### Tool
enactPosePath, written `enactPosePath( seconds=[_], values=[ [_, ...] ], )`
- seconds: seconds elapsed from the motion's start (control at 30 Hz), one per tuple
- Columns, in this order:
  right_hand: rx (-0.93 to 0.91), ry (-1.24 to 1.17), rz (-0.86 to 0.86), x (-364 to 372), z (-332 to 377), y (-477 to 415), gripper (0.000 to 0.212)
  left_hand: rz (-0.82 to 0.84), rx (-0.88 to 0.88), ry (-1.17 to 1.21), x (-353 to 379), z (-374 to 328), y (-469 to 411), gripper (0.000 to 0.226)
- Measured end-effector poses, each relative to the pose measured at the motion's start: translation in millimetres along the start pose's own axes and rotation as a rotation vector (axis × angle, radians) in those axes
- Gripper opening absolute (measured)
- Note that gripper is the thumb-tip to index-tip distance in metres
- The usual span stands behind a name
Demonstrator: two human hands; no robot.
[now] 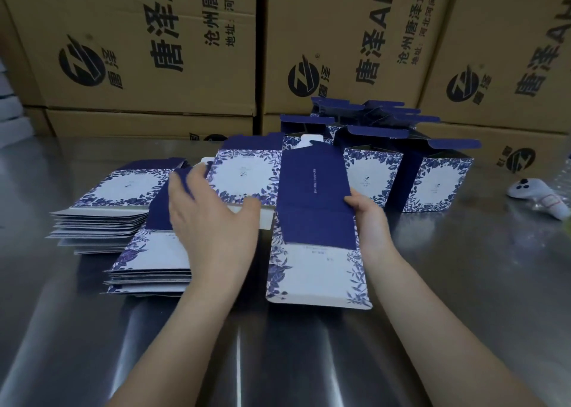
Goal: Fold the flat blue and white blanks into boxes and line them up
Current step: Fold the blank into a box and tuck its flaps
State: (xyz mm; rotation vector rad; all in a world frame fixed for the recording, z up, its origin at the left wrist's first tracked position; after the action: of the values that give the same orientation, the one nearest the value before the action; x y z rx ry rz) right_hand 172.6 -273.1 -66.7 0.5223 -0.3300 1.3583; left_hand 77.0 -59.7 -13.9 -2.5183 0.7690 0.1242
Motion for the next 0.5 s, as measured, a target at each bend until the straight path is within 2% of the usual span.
enactPosePath(
  seconds=[0.17,0.23,0.33,0.5],
  values=[
    [-0.092,-0.067,0.036,-1.0,16.9,3.7,0.039,0.116,-0.365,0.433,10.8,23.2,-7.5,0.083],
    [-0.162,-0.02,0.045,1.0,26.5,3.8,0.045,0.127,-0.409,0.546,12.9,26.5,-7.3,0.084],
    [-0.258,0.054,0.013,-0.3,32.7,5.7,0.049,0.117,-0.312,0.589,12.1,22.0,-6.1,0.085],
    [-0.286,0.081,0.003,1.5,31.9,8.7,0.047,0.106,-0.089,0.529,7.7,5.9,-1.9,0.085]
  ],
)
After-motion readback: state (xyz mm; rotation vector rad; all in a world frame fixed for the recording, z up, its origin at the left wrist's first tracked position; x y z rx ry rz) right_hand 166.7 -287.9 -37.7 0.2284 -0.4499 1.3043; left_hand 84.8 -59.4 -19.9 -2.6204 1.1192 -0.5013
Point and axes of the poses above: each hand's wrist, its own y-axis away from the middle knuckle, its own x-axis out of the palm, z = x × y, the point moved 7 cm from there along -y, towards the middle knuckle, and after that the axes turned 14 degrees about -z, right-handed, at the moved point
